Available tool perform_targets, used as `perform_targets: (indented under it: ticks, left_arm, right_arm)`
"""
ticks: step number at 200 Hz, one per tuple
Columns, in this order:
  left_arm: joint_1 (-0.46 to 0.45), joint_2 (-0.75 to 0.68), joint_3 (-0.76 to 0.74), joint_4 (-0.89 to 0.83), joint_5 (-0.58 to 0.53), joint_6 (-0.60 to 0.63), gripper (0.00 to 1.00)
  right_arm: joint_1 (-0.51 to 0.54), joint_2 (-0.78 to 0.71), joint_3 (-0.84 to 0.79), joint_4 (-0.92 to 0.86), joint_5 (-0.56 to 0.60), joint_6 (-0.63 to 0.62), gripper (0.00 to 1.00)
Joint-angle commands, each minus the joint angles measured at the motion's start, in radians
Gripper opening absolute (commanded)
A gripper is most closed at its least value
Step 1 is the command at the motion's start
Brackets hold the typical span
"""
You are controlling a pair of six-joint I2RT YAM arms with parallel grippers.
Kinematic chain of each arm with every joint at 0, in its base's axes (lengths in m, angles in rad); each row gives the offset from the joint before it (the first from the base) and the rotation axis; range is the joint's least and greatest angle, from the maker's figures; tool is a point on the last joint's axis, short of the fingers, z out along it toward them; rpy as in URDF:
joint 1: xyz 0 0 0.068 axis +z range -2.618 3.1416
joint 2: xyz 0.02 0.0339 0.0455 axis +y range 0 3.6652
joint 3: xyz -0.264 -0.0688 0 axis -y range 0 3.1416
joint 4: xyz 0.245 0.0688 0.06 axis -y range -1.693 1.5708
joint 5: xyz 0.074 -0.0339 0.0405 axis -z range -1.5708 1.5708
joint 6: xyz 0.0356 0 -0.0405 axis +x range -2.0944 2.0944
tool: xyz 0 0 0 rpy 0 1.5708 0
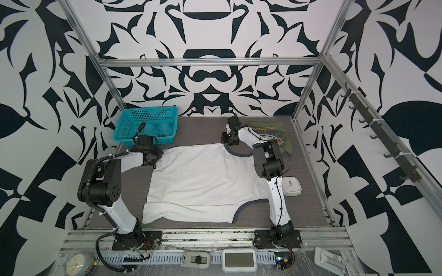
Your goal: Fold and stack the tank tops
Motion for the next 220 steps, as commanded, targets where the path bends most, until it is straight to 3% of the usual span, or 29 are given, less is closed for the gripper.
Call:
perform_targets:
  ticks: [1, 65, 101, 109, 126, 141, 168, 198, 220]
  left_arm:
    - [0.002, -0.089, -0.040, 0.030, -0.025, 0.008, 0.04]
    - [-0.009, -0.327, -0.232, 0.044, -0.004, -0.004, 0.06]
    - [-0.060, -0.570, -0.381, -0.047, -0.033, -0.057, 0.13]
    - [-0.067, -0.623, -0.418, -0.077, -0.042, -0.076, 0.18]
    - [-0.070, -0.720, -0.474, -0.159, -0.053, -0.116, 0.46]
    - [-0.070, -0.768, -0.473, -0.258, -0.065, -0.134, 0.58]
    - [-0.069, -0.701, -0.339, -0.432, -0.116, -0.104, 0.71]
    - [-0.069, -0.476, -0.162, -0.506, -0.112, -0.026, 0.73]
    - [-0.067, -0.348, -0.119, -0.475, -0.108, -0.010, 0.73]
  right_arm:
    - [0.002, -0.109, -0.039, 0.013, 0.021, -0.007, 0.00]
    - [0.025, -0.346, -0.324, 0.137, 0.025, -0.016, 0.00]
    - [0.052, -0.519, -0.589, 0.219, 0.059, 0.012, 0.00]
    - [0.059, -0.556, -0.650, 0.245, 0.060, 0.024, 0.00]
    - [0.072, -0.614, -0.764, 0.283, 0.062, 0.049, 0.04]
    - [0.080, -0.643, -0.842, 0.308, 0.049, 0.068, 0.12]
    - [0.082, -0.657, -0.893, 0.305, 0.040, 0.076, 0.25]
    - [0.081, -0.653, -0.875, 0.284, 0.049, 0.085, 0.29]
    - [0.082, -0.639, -0.852, 0.275, 0.053, 0.093, 0.31]
